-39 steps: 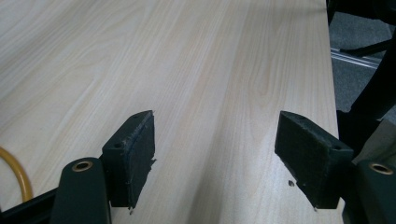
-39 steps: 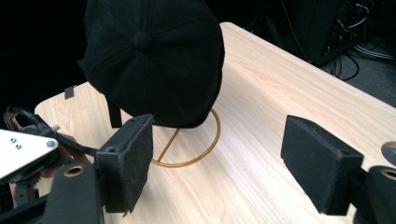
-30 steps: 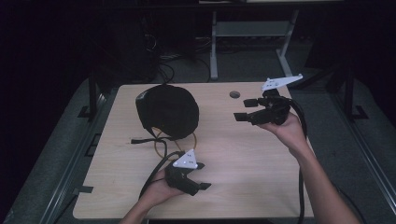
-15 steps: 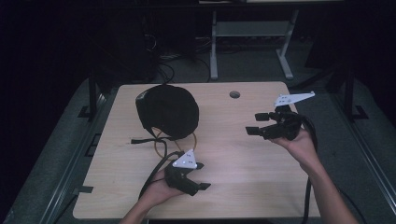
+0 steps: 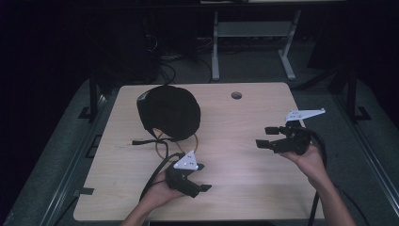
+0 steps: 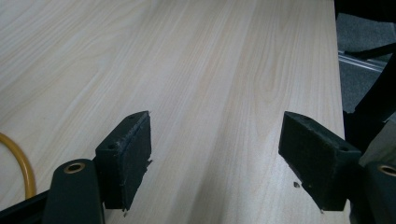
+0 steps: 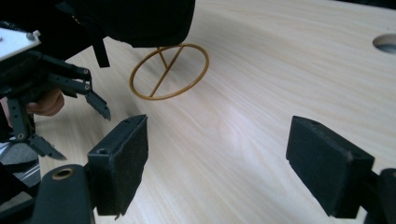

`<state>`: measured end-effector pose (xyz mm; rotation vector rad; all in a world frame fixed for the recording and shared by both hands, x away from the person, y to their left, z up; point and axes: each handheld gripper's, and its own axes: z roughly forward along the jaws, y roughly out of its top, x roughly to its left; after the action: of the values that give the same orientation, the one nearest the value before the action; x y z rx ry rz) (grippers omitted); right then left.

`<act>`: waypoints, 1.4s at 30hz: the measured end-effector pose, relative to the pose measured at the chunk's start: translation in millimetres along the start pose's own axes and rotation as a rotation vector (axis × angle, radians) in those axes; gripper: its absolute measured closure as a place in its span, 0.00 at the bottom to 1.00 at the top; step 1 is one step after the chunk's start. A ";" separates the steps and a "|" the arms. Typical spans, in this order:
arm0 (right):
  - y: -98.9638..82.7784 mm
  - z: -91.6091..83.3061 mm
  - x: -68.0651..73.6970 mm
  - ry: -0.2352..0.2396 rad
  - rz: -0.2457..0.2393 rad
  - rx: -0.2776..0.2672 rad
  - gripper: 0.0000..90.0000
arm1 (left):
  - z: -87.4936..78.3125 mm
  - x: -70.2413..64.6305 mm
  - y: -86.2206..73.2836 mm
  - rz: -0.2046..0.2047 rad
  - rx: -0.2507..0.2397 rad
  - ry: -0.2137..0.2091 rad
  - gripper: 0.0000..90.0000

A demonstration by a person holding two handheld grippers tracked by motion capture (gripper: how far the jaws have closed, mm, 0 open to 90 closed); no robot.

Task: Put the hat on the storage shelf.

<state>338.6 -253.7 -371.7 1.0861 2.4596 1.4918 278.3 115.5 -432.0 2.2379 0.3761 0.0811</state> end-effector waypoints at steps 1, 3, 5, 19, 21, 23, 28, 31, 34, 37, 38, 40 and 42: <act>-2.7 -0.8 0.3 -0.001 0.001 -0.002 0.23 | 0.1 -0.1 -0.3 -0.002 -0.002 0.002 0.28; -8.2 -2.3 1.3 -0.007 -0.003 -0.005 0.23 | -0.5 0.4 -0.8 -0.003 -0.002 0.003 0.28; -13.7 -2.9 1.9 -0.009 0.000 0.001 0.22 | -1.2 0.9 -0.9 -0.001 -0.003 0.008 0.28; -50.8 -2.6 4.7 -0.025 0.012 0.023 0.22 | -4.3 2.6 -2.8 -0.012 0.004 0.015 0.27; -56.3 -2.5 5.1 -0.030 0.012 0.027 0.22 | -5.2 3.1 -3.0 -0.013 0.002 0.017 0.27; -62.1 -2.8 5.9 -0.028 0.017 0.025 0.22 | -5.9 3.3 -3.3 -0.015 0.000 0.018 0.27; -78.3 -4.7 8.0 -0.036 0.018 0.035 0.20 | -7.6 4.4 -4.5 -0.015 0.001 0.024 0.27; -88.7 -6.8 8.7 -0.036 0.034 0.030 0.20 | -8.7 4.7 -4.8 -0.021 -0.005 0.026 0.27; -98.7 -8.6 9.7 -0.042 0.041 0.022 0.20 | -8.8 4.7 -5.0 -0.022 -0.003 0.028 0.27; -107.6 -9.6 10.7 -0.049 0.053 0.013 0.20 | -9.1 4.8 -5.2 -0.024 -0.005 0.027 0.27; -110.1 -9.7 10.8 -0.050 0.056 0.013 0.20 | -9.2 4.7 -5.2 -0.024 -0.004 0.027 0.27; -115.2 -10.1 11.2 -0.055 0.057 0.007 0.19 | -9.8 4.5 -5.3 -0.020 -0.003 0.027 0.27; -120.2 -10.5 13.4 -0.061 0.057 0.006 0.19 | -9.9 4.3 -5.4 -0.017 -0.004 0.027 0.27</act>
<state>260.4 -287.3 -458.3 1.1944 2.4140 1.4449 279.3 127.4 -430.1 2.2311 0.4088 0.1028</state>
